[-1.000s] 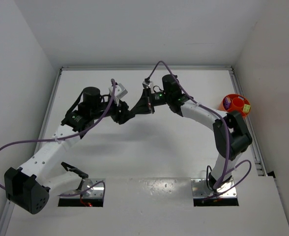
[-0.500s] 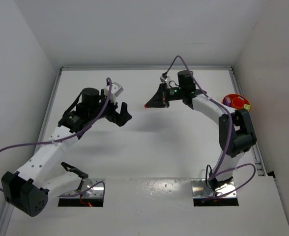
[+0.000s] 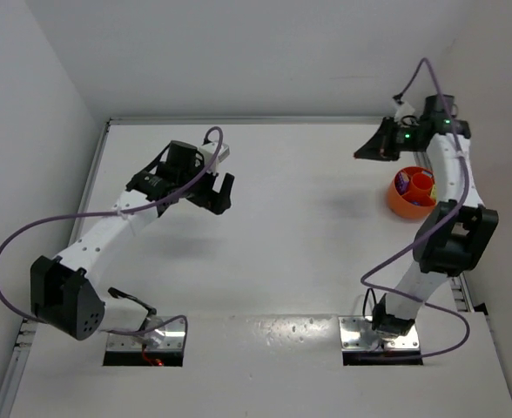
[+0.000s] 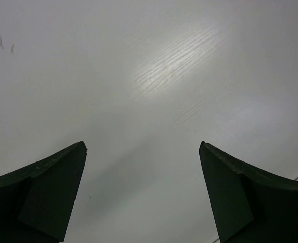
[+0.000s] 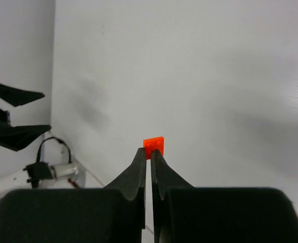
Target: Sort the legos into containers by color
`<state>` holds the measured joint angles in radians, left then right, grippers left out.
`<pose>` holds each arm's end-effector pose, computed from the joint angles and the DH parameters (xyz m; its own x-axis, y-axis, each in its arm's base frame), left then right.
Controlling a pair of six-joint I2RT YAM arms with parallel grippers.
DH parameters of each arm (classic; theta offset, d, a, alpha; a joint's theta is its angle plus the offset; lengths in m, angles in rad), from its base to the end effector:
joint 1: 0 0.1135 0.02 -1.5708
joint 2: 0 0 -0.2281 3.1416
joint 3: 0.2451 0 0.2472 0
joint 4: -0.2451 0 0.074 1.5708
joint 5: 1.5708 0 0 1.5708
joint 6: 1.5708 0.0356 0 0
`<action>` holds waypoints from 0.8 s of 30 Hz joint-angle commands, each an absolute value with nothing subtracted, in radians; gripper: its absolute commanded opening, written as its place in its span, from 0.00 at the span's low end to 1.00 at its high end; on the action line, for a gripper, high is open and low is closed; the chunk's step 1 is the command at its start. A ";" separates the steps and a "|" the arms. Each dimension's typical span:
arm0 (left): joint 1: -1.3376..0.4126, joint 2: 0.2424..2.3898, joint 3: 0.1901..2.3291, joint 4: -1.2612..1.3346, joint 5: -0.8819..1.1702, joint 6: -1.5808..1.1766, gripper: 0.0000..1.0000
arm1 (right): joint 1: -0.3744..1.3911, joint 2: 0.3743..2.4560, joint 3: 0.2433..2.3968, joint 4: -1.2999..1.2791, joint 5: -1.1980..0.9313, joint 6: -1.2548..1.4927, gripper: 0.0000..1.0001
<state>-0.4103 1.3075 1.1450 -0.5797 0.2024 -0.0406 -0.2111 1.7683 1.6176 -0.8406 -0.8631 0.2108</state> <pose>0.2605 -0.1211 0.2805 -0.6407 0.2353 -0.7309 0.5010 0.8494 -0.1657 0.3616 -0.0498 0.2792 -0.8567 0.3227 -0.4024 -0.0935 0.6702 0.7363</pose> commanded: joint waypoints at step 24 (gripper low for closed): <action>-0.391 1.331 1.097 -0.554 0.133 -0.041 1.00 | -0.614 1.965 1.887 -1.088 -0.505 -0.068 0.00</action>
<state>-0.4030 1.3548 1.1072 -0.5877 0.1402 -0.0284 -0.6212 1.9503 1.8362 -1.1385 -0.5705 -0.0940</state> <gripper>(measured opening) 0.995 0.009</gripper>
